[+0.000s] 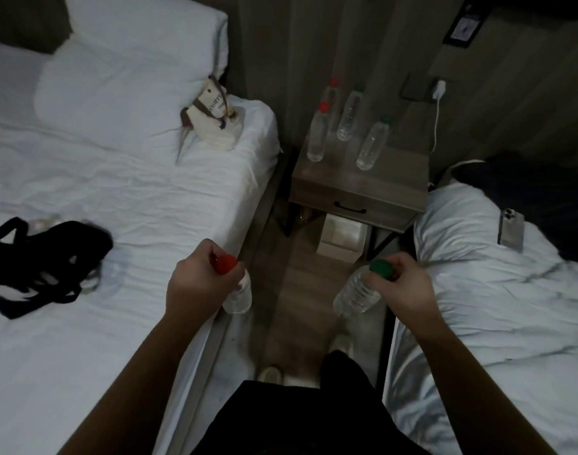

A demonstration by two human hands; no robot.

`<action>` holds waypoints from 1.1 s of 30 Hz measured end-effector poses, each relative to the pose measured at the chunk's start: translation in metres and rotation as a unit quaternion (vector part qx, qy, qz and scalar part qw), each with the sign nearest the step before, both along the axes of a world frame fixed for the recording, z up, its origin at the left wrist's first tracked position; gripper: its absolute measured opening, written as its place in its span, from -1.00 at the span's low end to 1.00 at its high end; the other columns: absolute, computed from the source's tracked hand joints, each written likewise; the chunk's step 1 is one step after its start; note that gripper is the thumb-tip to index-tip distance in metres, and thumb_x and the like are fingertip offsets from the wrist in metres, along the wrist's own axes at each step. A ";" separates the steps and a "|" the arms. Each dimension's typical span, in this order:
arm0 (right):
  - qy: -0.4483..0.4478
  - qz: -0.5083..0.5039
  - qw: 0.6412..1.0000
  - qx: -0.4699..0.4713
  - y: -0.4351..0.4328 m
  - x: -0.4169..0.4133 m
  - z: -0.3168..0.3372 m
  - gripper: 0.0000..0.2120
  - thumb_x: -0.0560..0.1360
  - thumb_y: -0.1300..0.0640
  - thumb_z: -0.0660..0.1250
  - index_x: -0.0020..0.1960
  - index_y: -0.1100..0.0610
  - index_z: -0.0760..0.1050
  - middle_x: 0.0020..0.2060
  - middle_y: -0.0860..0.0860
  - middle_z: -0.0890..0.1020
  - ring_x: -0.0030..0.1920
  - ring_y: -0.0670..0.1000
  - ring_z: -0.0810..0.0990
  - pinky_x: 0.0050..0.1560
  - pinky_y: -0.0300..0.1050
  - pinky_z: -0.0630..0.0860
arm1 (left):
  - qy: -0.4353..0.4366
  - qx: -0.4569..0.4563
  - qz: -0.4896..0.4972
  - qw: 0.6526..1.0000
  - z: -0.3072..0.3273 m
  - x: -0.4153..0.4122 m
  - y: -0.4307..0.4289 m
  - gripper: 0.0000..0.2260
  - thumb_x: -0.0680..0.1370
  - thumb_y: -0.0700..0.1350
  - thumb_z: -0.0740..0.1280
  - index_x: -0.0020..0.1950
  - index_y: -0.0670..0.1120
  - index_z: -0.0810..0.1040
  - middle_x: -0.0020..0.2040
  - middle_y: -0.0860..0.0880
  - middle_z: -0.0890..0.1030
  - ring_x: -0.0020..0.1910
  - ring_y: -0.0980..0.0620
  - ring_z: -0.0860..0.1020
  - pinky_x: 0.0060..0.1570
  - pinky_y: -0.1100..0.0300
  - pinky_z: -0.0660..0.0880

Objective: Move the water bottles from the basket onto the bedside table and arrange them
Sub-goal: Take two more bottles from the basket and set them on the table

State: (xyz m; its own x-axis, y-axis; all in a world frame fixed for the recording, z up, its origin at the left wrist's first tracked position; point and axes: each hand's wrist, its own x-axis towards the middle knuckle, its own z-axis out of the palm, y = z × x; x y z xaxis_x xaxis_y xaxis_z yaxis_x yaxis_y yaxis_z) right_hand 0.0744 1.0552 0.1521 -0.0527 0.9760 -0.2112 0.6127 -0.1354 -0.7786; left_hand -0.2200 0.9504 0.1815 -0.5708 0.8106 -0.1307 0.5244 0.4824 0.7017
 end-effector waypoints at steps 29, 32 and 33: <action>-0.071 0.071 0.994 -0.049 0.379 0.106 -0.016 -0.71 0.39 0.02 0.46 0.03 0.03 0.45 -0.11 -0.01 0.58 -0.06 0.04 0.59 -0.03 0.05 0.58 | 0.034 -0.071 0.013 0.997 -0.022 0.139 0.334 -0.76 0.37 0.13 0.44 -0.15 0.06 0.44 -0.30 0.06 0.52 -0.26 0.00 0.52 -0.22 0.17 0.42; -0.070 0.058 0.994 -0.064 0.404 0.102 -0.025 -0.72 0.39 0.01 0.45 0.01 0.03 0.44 -0.12 -0.02 0.58 -0.06 0.05 0.59 -0.02 0.07 0.57 | 0.021 -0.094 -0.025 0.995 -0.034 0.137 0.371 -0.77 0.39 0.08 0.44 -0.09 0.02 0.48 -0.28 0.05 0.53 -0.25 0.00 0.54 -0.22 0.19 0.39; -0.070 0.053 0.994 -0.068 0.413 0.100 -0.029 -0.72 0.38 0.01 0.45 0.02 0.03 0.45 -0.13 -0.02 0.58 -0.06 0.05 0.59 -0.02 0.07 0.57 | 0.019 -0.104 -0.043 0.993 -0.038 0.134 0.384 -0.77 0.40 0.08 0.43 -0.07 0.02 0.49 -0.28 0.06 0.53 -0.25 0.00 0.53 -0.21 0.20 0.38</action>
